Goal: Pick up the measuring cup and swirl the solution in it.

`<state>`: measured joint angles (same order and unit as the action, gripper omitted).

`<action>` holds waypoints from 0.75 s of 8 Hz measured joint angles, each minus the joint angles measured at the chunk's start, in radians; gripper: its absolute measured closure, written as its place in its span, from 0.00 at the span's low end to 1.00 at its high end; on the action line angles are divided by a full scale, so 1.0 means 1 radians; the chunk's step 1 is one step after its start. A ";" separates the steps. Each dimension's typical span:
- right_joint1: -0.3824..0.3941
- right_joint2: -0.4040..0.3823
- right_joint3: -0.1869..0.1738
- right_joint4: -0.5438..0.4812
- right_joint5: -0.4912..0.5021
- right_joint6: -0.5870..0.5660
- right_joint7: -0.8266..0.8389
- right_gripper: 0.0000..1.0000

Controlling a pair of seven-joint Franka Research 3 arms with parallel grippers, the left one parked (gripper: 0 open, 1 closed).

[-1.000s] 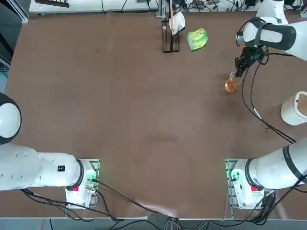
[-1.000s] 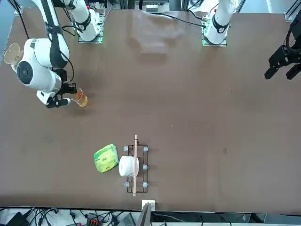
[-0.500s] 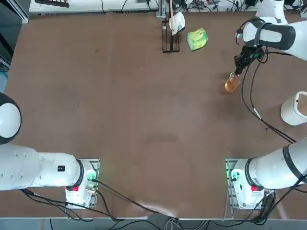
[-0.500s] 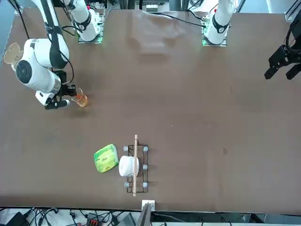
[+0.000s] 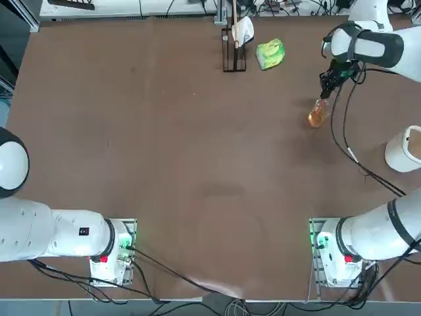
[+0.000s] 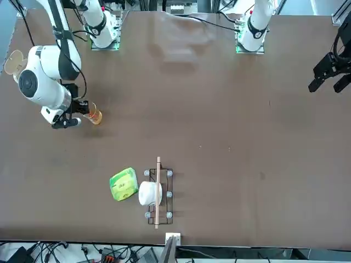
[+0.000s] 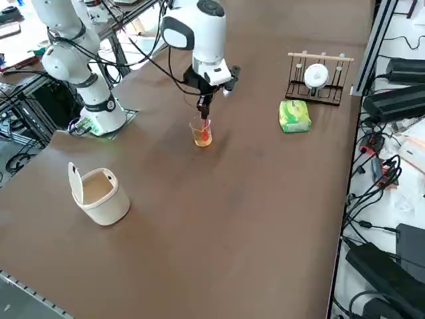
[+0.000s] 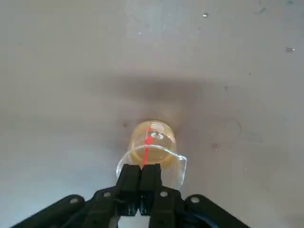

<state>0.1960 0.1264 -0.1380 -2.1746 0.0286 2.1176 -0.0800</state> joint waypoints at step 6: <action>0.068 0.025 0.007 0.001 -0.194 -0.004 0.195 0.98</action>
<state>0.2639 0.1510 -0.1312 -2.1738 -0.1650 2.1138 0.1148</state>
